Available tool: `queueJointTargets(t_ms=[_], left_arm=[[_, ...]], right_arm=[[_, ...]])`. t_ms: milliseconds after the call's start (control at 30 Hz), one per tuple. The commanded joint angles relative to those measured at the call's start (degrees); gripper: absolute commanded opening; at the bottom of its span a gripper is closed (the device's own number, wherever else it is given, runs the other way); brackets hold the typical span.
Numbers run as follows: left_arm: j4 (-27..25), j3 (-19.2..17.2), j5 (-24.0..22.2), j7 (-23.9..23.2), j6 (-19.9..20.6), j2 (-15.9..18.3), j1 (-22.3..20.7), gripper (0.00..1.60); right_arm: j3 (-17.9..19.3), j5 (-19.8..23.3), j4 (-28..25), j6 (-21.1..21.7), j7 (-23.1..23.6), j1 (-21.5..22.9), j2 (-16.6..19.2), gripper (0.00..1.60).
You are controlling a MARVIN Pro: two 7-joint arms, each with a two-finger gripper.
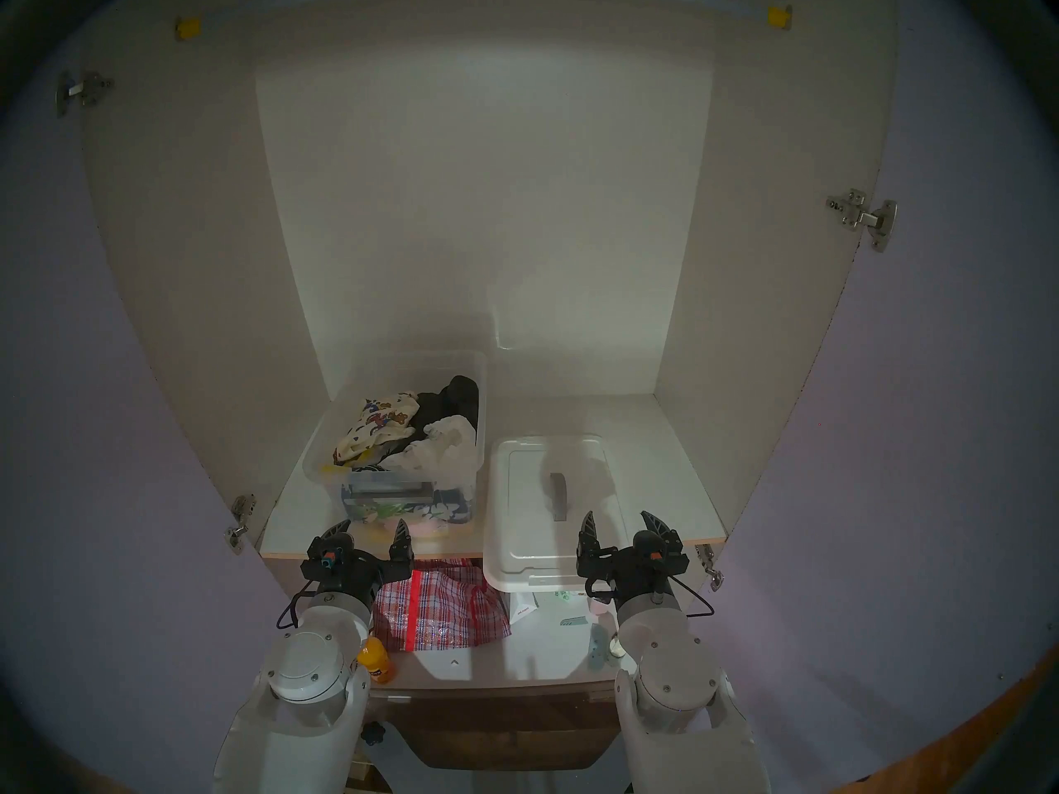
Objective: Take clothing out of the storage bin and put the lid back on the bin
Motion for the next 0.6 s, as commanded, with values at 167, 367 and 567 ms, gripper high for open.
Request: queueJointTargets(t_ms=[167,367,567], left_arm=[[-6.1,2.5,2.8,6.7,10.2,0.4,-0.4,1.60],[-8.5,4.9,3.1,9.8,13.9,1.5,0.3,1.60],[-10.2,8.1,5.4,11.2,16.5,6.1,-1.2,1.60]], right_arm=[[0.0,0.0,-1.3,-0.1,0.0,0.4,0.0,1.60],[0.0,0.0,-1.3,-0.1,0.0,0.4,0.0,1.60],[0.0,0.0,-1.2,-0.2,0.0,0.4,0.0,1.60]])
